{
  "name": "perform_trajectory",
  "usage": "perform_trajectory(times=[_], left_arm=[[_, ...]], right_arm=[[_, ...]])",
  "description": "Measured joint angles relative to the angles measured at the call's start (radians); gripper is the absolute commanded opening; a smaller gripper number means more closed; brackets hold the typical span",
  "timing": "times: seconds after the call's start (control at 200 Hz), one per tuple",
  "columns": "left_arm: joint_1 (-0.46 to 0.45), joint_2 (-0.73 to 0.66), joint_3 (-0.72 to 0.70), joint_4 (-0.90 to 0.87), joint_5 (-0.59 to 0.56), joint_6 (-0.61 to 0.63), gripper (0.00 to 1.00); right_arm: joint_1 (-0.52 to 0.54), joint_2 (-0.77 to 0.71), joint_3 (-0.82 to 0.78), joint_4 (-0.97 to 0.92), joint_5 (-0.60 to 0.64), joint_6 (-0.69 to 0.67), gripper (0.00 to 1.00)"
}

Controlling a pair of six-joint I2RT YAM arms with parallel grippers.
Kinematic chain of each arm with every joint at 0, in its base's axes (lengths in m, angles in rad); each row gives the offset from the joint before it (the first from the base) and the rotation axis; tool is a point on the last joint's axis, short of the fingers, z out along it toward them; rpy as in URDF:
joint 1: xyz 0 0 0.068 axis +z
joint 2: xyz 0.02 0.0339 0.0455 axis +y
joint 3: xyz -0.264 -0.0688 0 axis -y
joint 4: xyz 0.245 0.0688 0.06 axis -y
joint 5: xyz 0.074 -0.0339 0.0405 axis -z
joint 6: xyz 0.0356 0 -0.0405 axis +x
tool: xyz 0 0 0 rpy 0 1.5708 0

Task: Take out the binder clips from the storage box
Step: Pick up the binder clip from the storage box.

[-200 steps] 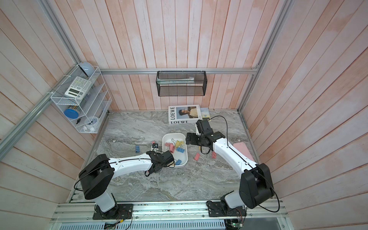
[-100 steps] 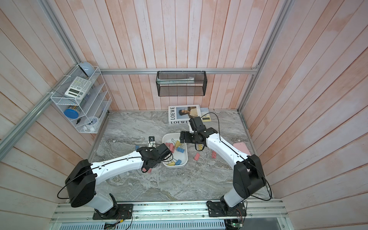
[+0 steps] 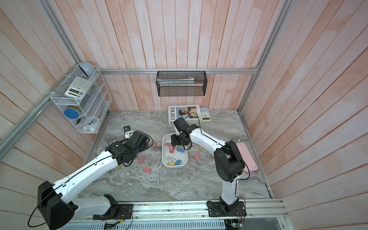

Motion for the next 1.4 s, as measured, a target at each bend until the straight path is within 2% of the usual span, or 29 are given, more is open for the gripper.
perform_trajectory(times=[0.15, 0.255, 0.375, 0.73, 0.985, 1.4], left_arm=[[0.023, -0.011, -0.002, 0.0, 0.011, 0.022, 1.0], [0.029, -0.011, -0.003, -0.001, 0.025, 0.032, 1.0], [0.031, -0.011, -0.005, -0.001, 0.033, 0.041, 1.0], [0.033, -0.022, -0.025, -0.002, 0.048, 0.048, 1.0], [0.033, -0.031, -0.034, -0.003, 0.051, 0.048, 1.0], [0.033, -0.04, -0.044, -0.005, 0.051, 0.048, 1.0]], right_arm=[[0.0, 0.014, -0.005, 0.002, -0.029, 0.026, 0.36], [0.0, 0.022, -0.01, 0.002, -0.046, 0.041, 0.24], [0.0, 0.037, -0.01, 0.004, -0.053, 0.058, 0.21], [0.0, 0.05, -0.01, 0.005, -0.064, 0.072, 0.21], [0.002, 0.05, -0.008, 0.006, -0.068, 0.076, 0.29], [0.016, 0.051, 0.019, -0.041, 0.01, 0.072, 0.3]])
